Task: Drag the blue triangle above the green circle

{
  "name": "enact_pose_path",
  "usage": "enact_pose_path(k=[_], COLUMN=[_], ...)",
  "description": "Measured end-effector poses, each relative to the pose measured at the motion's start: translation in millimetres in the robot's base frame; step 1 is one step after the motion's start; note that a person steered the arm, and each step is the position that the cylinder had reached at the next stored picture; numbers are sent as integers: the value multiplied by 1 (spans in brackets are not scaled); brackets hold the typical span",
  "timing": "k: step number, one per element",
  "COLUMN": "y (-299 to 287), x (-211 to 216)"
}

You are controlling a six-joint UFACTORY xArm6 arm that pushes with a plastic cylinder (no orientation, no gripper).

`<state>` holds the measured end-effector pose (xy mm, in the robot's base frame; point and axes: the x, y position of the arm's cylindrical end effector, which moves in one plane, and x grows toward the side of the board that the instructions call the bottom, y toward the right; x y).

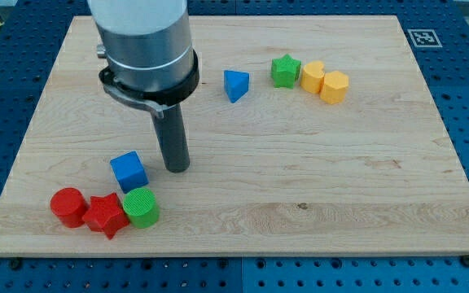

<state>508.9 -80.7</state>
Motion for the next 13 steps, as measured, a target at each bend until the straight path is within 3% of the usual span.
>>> enact_pose_path(k=[3,4,6,7,8,9,10,12,13], y=[-61,-61,-46,20,96,129,120,37,22], x=[15,-5,-147,-200,-211,-184,-155,-111,-119])
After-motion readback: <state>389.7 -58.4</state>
